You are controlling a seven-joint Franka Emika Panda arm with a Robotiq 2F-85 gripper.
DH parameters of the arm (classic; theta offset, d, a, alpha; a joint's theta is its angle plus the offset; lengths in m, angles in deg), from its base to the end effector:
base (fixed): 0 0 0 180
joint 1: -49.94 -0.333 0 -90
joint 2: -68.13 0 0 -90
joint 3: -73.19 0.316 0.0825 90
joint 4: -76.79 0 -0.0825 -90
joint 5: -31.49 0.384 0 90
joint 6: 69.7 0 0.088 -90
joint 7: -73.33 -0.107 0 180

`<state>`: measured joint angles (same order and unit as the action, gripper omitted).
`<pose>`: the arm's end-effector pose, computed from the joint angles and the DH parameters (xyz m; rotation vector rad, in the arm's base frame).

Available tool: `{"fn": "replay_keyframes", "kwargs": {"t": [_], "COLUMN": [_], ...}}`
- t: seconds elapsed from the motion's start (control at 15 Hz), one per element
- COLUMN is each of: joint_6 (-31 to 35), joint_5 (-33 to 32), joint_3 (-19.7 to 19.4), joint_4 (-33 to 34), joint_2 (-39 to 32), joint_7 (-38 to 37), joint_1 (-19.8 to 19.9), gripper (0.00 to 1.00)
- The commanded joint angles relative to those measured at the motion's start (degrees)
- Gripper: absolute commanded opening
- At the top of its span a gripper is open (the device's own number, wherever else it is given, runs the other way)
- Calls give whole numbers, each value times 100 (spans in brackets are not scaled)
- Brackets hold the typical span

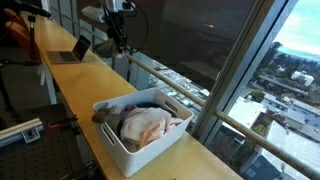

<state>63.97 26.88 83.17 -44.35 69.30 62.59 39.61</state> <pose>0.5263 0.1938 0.4470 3.0976 0.3359 0.3885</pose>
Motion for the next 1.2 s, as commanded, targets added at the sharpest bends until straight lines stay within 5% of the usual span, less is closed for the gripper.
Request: {"fn": "replay_keyframes", "kwargs": {"t": [0.0,0.33,0.4,0.47,0.93,1.13], "joint_6": [-75,-213,-299,-366,-903,-994], "joint_5": [21,-31,-26,-4,251,270], "joint_3": [250,181,148,122,-2,-64], "joint_4": [784,1491,1607,1675,1467,1416], "joint_2": [-856,-1824,-1927,-1979,-1755,-1657], "joint_7": [-24,0,-18,16,62,58], "joint_1": [-239,-413,-418,-410,-230,-132], "gripper": [5,5,43,44,94,100]}}
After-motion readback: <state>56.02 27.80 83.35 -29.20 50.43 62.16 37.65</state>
